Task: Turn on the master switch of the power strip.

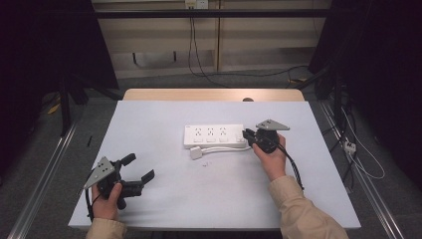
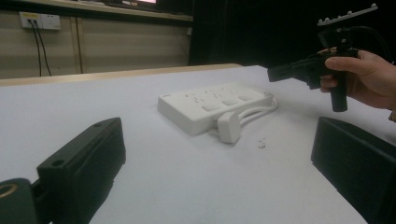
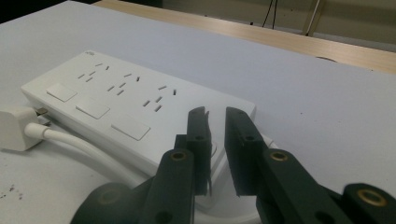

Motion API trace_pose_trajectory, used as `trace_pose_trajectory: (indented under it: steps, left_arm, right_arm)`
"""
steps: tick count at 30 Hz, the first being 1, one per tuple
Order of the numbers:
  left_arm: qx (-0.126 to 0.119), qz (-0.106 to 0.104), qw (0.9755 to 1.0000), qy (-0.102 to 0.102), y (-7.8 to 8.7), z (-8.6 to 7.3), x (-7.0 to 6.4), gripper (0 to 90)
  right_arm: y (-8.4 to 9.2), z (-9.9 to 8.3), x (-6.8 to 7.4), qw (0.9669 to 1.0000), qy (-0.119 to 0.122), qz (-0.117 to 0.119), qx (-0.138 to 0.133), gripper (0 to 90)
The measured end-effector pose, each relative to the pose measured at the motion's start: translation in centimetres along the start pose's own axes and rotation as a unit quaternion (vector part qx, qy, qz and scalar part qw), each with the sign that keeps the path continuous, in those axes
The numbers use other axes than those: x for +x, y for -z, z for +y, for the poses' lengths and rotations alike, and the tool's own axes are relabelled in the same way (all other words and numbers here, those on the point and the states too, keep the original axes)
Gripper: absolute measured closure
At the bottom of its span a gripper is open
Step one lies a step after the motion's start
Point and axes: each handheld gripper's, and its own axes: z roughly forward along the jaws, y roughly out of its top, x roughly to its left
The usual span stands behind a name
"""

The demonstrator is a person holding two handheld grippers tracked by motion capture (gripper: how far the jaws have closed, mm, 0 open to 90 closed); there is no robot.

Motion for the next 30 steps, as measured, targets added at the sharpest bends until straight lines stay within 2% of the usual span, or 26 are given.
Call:
trace_pose_trajectory:
  steps: [18, 30]
  left_arm:
    - [-0.002, -0.001, 1.0, 0.002, 0.0, 0.0, -0.1, 2.7]
    - [-0.003, -0.003, 1.0, 0.002, -0.1, 0.0, -0.1, 2.7]
  right_arm:
    - [-0.8, 0.8, 0.5, 0.9998, -0.001, 0.016, 0.009, 87.4]
    - [-1.1, 0.6, 0.4, 0.9997, 0.001, 0.017, 0.015, 90.0]
